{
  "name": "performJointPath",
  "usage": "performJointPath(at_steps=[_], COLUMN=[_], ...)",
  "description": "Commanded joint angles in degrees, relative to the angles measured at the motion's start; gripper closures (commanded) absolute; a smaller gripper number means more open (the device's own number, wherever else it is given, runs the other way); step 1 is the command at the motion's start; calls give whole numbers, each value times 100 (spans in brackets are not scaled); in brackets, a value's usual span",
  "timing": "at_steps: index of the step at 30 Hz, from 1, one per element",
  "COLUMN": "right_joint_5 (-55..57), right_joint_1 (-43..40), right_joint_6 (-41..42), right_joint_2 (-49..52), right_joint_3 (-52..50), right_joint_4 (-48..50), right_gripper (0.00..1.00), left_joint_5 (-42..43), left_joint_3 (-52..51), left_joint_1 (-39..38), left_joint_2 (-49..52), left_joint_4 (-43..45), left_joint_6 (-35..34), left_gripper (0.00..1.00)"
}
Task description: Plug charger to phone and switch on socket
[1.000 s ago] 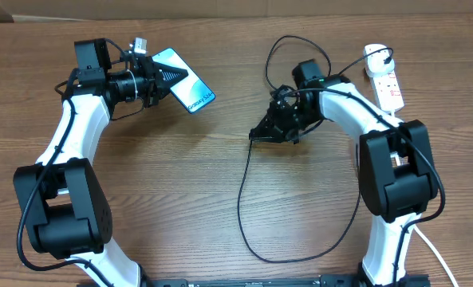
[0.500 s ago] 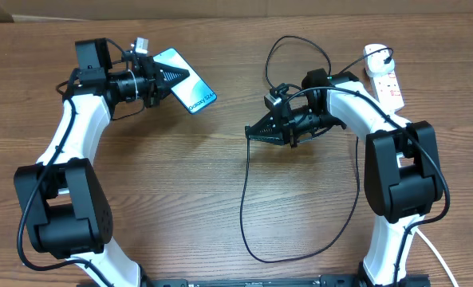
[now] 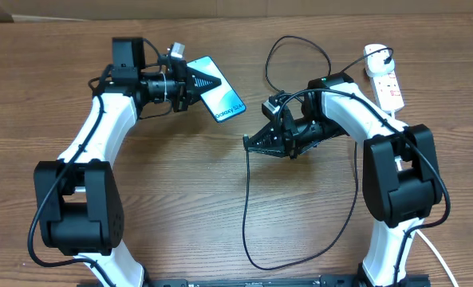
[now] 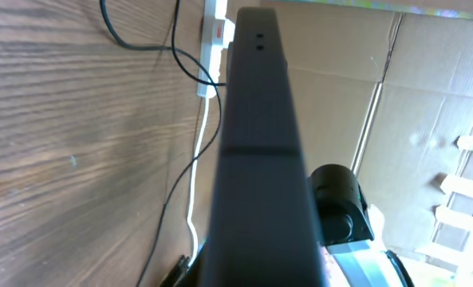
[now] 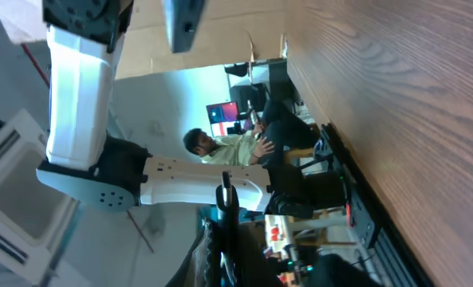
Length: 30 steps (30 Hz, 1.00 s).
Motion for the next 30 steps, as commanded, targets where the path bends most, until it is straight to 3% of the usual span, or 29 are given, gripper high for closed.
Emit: performJointPath(at_steps=[1,20,24,30], right_joint_5=[-267,-267,-267,-267], right_joint_1=[-50,-59,-70,-166], right_joint_6=[-341,-337,-337,-337], right_joint_2=[-284,-284,-284,-284], right_joint_3=[90,142,142,142], right_joint_4=[-2,33,-2,-2], right_gripper=[96,96,96,96], left_joint_5=[295,929,1569,1845], left_joint_3=[66,66,66,66], left_joint_1=[-15,-354,-328,-160], left_joint_2=[-142,289,835,973], left_joint_4=[57,225,761,1263], left_joint_6=[-439,-485,-619,-804], left_gripper=[96,96,96,96])
